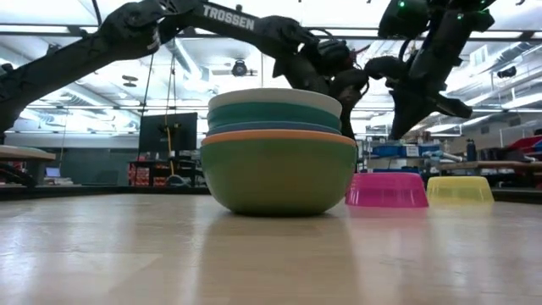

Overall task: Nest bowls inside each other
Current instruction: Stack the pink bowl on top of the blue bowl

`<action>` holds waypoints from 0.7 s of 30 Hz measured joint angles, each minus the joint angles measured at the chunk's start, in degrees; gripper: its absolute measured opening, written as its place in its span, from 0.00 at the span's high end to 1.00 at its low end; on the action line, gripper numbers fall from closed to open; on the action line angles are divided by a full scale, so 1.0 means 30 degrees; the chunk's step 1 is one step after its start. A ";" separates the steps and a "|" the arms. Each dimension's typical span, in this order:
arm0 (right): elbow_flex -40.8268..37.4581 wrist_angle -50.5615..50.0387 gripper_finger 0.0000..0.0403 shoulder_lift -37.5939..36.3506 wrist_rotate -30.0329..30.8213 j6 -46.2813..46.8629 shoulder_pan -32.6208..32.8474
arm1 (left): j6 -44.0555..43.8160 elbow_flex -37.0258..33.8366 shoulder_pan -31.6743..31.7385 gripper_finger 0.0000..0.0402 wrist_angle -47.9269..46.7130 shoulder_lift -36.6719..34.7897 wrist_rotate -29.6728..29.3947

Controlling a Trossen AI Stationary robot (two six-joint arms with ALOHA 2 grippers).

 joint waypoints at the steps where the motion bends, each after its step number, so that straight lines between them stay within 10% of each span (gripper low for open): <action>1: 0.0000 -0.0277 1.00 -0.0024 -0.0124 0.0077 0.0107 | 0.0078 0.0000 -0.0014 0.96 -0.0504 -0.0057 -0.0233; 21: -0.1615 -0.1833 1.00 0.2790 0.0067 0.5953 0.3902 | 0.3147 -0.2737 0.0197 0.91 -0.0855 -0.0058 0.0220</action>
